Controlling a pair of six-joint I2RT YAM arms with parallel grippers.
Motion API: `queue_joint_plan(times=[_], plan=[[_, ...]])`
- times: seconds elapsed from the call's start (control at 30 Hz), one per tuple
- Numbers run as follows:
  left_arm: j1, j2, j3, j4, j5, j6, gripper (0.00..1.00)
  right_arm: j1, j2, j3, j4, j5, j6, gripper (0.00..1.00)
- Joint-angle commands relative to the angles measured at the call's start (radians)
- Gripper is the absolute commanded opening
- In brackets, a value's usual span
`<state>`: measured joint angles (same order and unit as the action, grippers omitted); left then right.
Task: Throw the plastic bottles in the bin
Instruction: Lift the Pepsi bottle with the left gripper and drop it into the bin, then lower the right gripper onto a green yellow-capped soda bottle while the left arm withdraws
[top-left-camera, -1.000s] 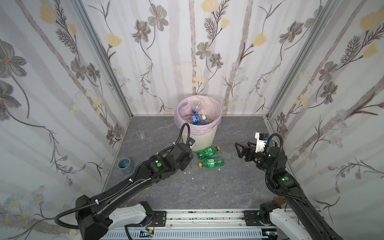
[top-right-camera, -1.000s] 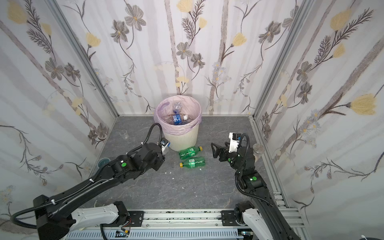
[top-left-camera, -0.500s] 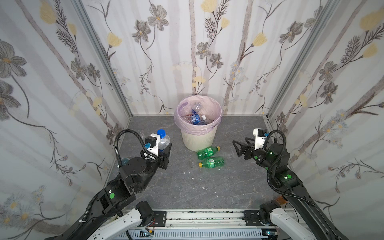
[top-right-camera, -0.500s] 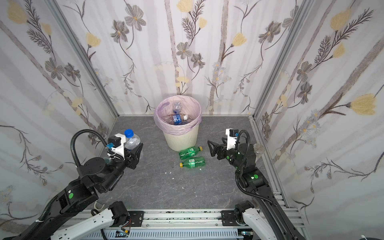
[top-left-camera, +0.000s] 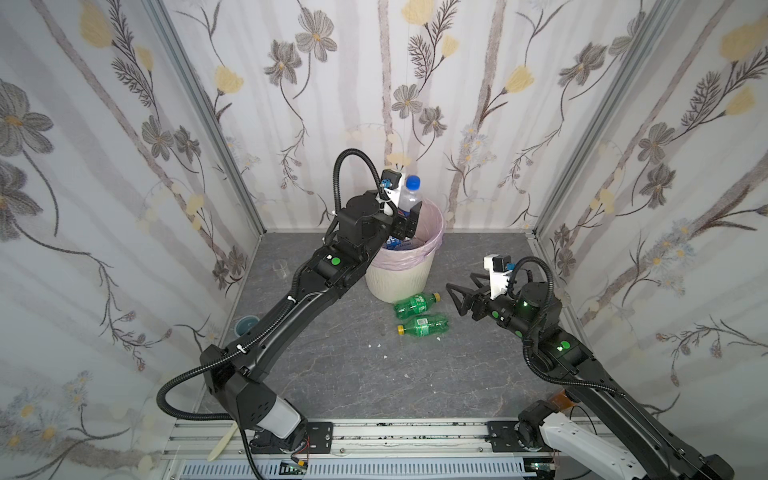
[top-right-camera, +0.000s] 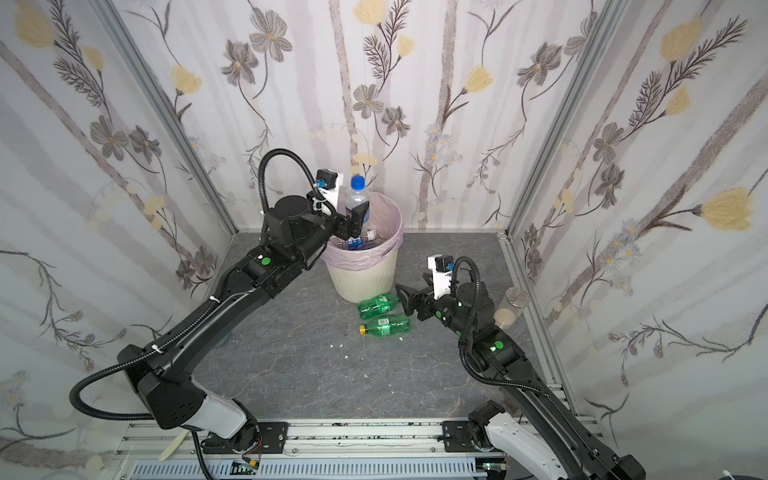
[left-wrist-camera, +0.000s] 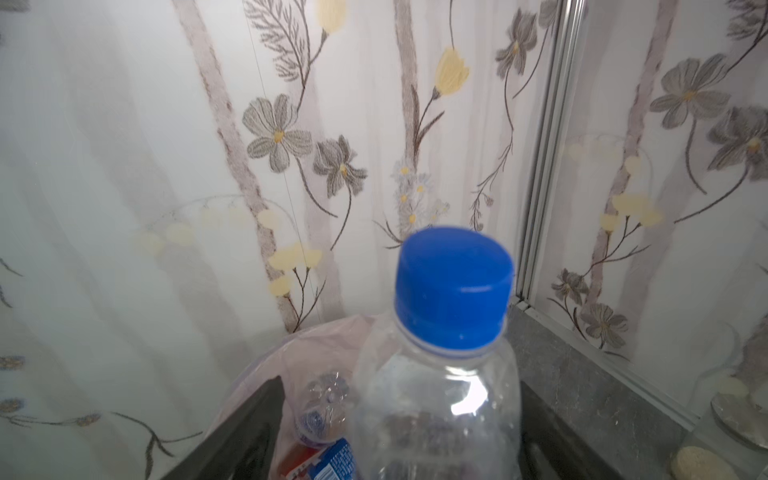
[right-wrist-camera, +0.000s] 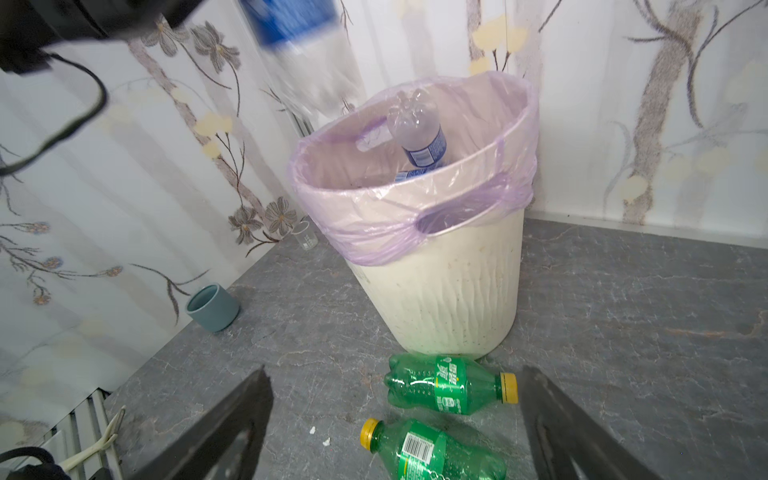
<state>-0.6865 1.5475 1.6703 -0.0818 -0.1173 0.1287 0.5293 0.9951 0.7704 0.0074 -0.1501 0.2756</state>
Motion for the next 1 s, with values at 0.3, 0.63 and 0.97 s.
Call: queue_joint_plan(times=[0.3,0.63,0.97], plan=[[0.037,-0.262,-0.276,0.007,-0.021,-0.072,1.00,0.005,0.084,0.040,-0.089,-0.009,-0.115,0.95],[0.101,-0.626,-0.589,-0.135,-0.154,-0.114,1.00,0.071,0.299,0.179,-0.324,0.034,-0.357,0.90],[0.131,-0.810,-0.720,-0.207,-0.220,-0.149,1.00,0.189,0.669,0.337,-0.530,0.178,-0.558,0.81]])
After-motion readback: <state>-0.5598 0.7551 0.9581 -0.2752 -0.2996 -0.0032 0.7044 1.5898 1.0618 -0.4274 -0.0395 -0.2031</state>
